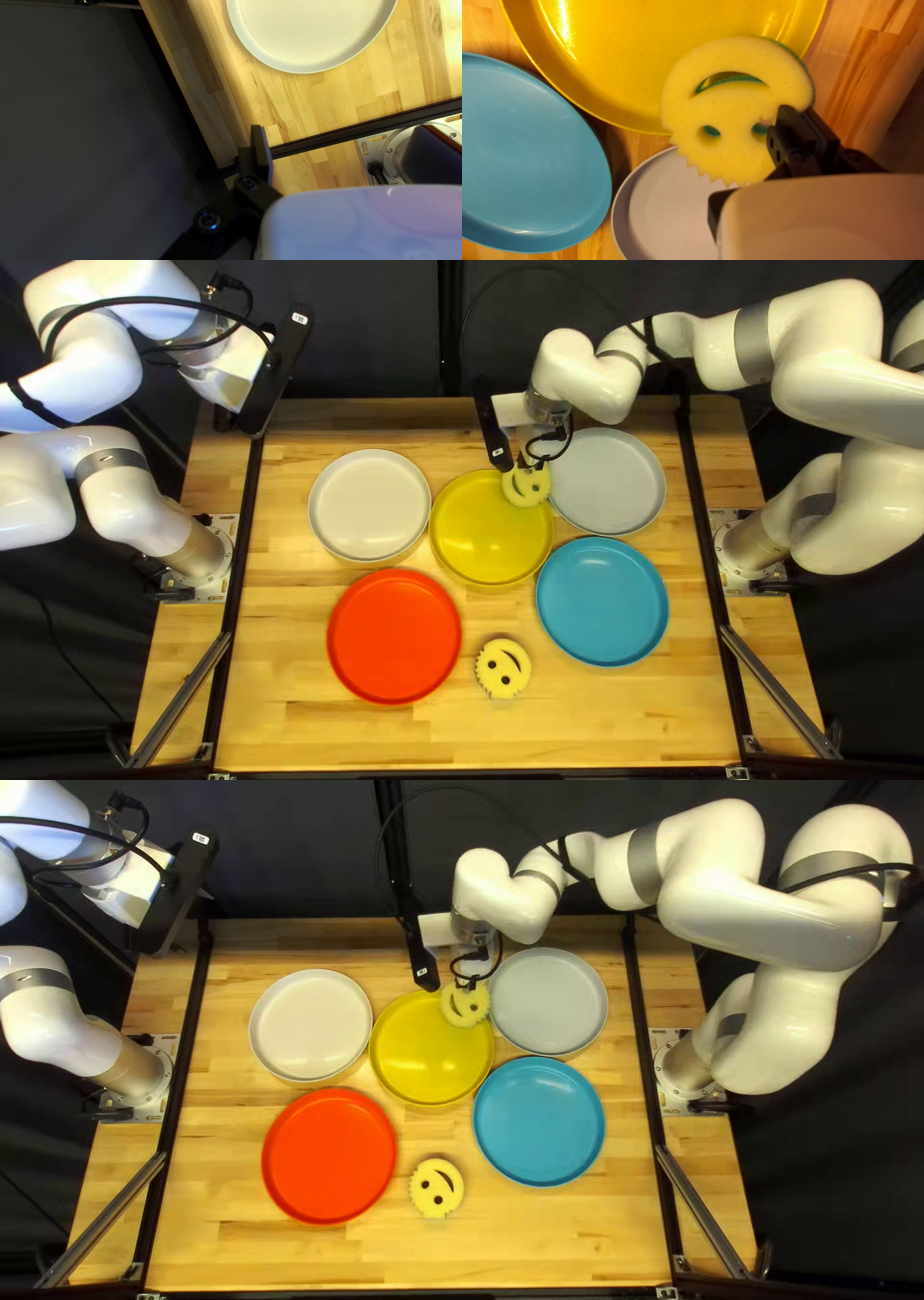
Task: Pick up sponge and scrub the plate
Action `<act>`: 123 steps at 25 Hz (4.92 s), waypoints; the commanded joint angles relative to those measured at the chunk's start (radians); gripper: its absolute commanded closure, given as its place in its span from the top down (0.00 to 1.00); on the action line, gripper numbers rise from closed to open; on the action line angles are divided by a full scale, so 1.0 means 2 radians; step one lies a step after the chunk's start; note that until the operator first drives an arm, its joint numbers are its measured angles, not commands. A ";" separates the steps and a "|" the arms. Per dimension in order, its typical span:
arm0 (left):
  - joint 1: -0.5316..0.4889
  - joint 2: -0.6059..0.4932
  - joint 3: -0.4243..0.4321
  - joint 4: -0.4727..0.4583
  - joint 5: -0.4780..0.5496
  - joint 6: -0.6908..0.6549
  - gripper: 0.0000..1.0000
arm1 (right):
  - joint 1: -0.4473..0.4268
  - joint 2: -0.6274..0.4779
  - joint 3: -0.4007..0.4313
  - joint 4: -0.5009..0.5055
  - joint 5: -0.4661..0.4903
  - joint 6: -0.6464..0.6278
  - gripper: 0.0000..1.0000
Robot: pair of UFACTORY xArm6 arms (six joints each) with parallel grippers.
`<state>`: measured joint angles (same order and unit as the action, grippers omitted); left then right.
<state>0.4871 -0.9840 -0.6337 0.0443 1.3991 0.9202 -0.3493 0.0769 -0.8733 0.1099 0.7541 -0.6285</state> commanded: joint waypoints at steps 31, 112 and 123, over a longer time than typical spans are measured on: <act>0.000 0.000 0.000 0.000 0.000 0.000 1.00 | 0.034 0.061 0.004 -0.040 -0.091 0.006 0.00; 0.000 0.000 0.000 0.000 0.000 0.000 1.00 | 0.046 0.124 -0.071 -0.059 -0.078 -0.010 0.00; 0.000 0.000 0.000 0.000 0.000 0.000 1.00 | 0.129 0.103 -0.046 -0.099 -0.094 0.081 0.00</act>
<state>0.4871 -0.9840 -0.6337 0.0443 1.3991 0.9202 -0.1177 0.2918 -0.9601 -0.0701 0.5582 -0.4984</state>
